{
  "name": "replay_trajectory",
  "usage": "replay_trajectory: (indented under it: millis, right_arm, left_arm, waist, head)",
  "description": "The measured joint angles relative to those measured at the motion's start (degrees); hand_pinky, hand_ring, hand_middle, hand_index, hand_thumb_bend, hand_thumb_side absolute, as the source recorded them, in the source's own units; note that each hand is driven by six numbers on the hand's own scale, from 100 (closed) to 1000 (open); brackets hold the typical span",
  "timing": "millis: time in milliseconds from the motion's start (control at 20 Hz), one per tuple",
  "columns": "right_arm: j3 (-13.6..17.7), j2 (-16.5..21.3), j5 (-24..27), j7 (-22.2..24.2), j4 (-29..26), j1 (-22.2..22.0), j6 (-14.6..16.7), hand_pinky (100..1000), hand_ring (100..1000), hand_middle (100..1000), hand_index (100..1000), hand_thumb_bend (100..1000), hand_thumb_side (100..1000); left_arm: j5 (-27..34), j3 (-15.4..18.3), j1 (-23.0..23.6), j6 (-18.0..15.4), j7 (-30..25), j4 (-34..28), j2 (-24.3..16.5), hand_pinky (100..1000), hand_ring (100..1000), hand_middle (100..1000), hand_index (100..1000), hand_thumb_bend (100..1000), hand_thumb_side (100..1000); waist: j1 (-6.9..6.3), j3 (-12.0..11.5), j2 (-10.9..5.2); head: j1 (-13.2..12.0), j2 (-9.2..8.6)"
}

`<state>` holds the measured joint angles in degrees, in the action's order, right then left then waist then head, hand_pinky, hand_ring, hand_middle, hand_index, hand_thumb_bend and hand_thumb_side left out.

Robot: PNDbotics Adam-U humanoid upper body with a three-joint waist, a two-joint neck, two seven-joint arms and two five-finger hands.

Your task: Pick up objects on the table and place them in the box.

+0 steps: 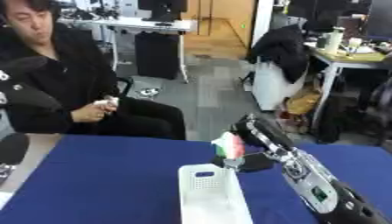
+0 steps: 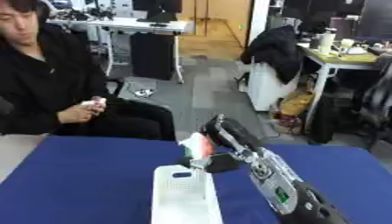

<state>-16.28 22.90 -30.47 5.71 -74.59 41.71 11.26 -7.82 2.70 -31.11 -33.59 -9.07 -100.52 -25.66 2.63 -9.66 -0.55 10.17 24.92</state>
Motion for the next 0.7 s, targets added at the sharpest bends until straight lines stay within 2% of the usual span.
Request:
replay_trajectory:
  millis: [350,700]
  right_arm:
    - [-1.98,-0.15,0.26,1.45,-1.40,-0.04,0.89,100,100,177,429,654,583]
    - [-2.52,-0.15,-2.69,1.24,-1.28,-0.83,1.49,100,100,185,423,651,586]
  left_arm:
    - [0.01,0.00,-0.01,0.03,0.03,-0.22,0.00,519,605,478,718,133,812]
    - [0.01,0.00,-0.02,0.04,0.03,-0.22,0.00,519,605,477,718,133,813]
  waist:
    - [0.02,0.00,0.00]
    - [0.02,0.07,0.00]
  head:
    - [0.00,-0.06]
    - [0.00,-0.06]
